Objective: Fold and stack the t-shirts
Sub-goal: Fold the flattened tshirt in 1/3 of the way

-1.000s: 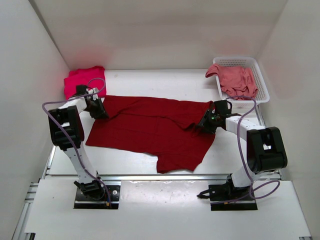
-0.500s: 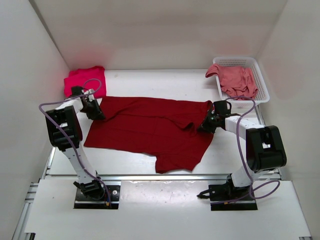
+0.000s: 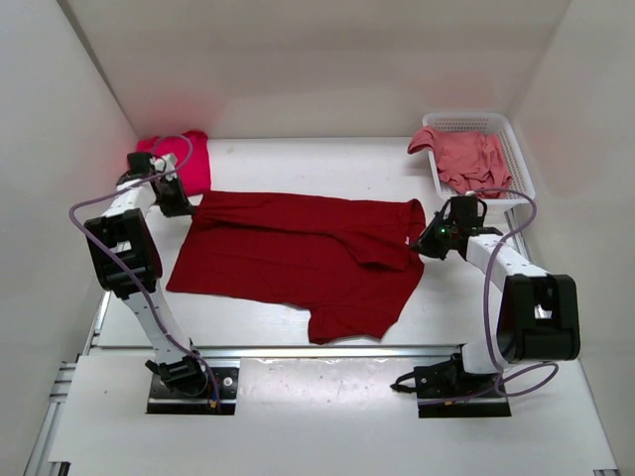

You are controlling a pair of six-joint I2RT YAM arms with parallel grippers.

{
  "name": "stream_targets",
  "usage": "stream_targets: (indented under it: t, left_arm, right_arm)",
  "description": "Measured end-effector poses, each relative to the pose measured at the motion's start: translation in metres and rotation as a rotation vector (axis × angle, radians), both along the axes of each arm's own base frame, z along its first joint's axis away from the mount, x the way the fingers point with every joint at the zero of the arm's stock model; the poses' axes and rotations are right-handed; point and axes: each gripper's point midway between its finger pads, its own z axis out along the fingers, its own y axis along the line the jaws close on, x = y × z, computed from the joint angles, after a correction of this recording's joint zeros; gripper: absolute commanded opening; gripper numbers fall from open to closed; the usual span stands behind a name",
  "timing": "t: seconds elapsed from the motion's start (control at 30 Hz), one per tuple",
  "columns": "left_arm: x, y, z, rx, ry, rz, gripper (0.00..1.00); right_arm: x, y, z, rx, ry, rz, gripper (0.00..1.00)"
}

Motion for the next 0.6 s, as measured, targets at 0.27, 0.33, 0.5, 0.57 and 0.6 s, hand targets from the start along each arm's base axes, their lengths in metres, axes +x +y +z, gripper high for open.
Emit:
stream_targets:
  t: [0.27,0.33,0.5,0.57,0.6]
  left_arm:
    - [0.014,0.013,0.0,0.11,-0.032,-0.028,0.0]
    - [0.014,0.013,-0.007,0.133,-0.016,-0.044,0.01]
    - [0.014,0.01,-0.017,0.175,0.002,-0.082,0.31]
    - [0.015,0.01,-0.016,0.184,-0.007,-0.093,0.49]
    - [0.015,0.009,-0.016,0.185,-0.007,-0.095,0.61]
  right_arm:
    - [-0.015,-0.007,-0.01,-0.008,0.033,0.006,0.0]
    - [-0.023,-0.006,-0.017,-0.004,0.057,0.008,0.0]
    - [-0.027,-0.003,-0.02,0.014,0.07,0.018,0.33]
    - [-0.026,-0.002,-0.019,0.015,0.06,0.029,0.45]
    - [-0.026,-0.001,-0.018,0.015,0.055,0.034,0.47]
